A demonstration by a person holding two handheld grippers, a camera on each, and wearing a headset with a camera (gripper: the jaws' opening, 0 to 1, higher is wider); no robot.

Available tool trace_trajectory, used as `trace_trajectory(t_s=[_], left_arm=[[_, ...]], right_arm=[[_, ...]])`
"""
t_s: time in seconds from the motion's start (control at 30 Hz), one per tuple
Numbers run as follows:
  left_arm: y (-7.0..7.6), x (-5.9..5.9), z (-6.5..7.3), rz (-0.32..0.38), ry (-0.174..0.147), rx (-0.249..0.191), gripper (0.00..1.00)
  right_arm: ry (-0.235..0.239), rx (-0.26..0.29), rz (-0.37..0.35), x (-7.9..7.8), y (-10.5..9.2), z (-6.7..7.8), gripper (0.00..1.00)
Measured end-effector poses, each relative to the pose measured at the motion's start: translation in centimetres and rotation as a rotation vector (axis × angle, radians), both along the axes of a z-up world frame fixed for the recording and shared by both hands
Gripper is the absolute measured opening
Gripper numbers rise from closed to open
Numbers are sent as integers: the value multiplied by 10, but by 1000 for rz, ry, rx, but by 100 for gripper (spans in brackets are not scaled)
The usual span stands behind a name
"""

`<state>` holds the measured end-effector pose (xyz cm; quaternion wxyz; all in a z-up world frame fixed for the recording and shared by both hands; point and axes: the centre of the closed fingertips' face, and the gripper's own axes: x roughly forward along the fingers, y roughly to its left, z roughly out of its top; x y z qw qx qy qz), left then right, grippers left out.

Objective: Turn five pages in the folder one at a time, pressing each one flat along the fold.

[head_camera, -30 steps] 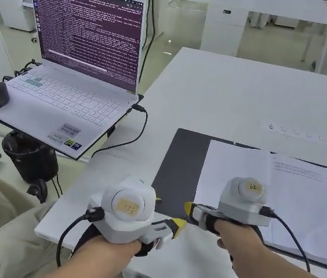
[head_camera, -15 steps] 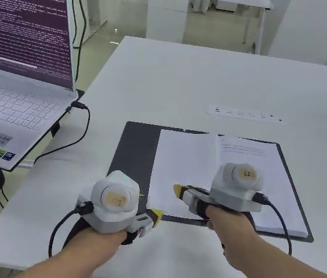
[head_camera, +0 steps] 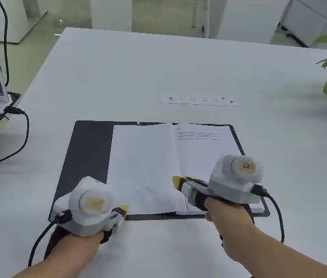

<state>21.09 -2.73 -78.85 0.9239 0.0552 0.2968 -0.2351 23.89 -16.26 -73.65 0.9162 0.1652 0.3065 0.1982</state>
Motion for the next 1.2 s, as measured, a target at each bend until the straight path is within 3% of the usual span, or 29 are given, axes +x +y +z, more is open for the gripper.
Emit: trace_trajectory(t_s=[0.2, 0.3, 0.53, 0.97, 1.2], left_arm=[[2, 0, 1, 26, -50, -24, 17], [2, 1, 1, 16, -60, -9, 17], [2, 1, 1, 26, -60, -6, 17], [2, 2, -1, 56, -64, 1, 16], [3, 3, -3, 63, -75, -6, 16]], right_arm=[[9, 15, -16, 12, -8, -7, 4], [15, 15, -7, 19, -8, -11, 2], [42, 37, 10, 33, -6, -22, 0], [64, 42, 35, 81, -1, -38, 0], [58, 41, 53, 84, 10, -33, 0]])
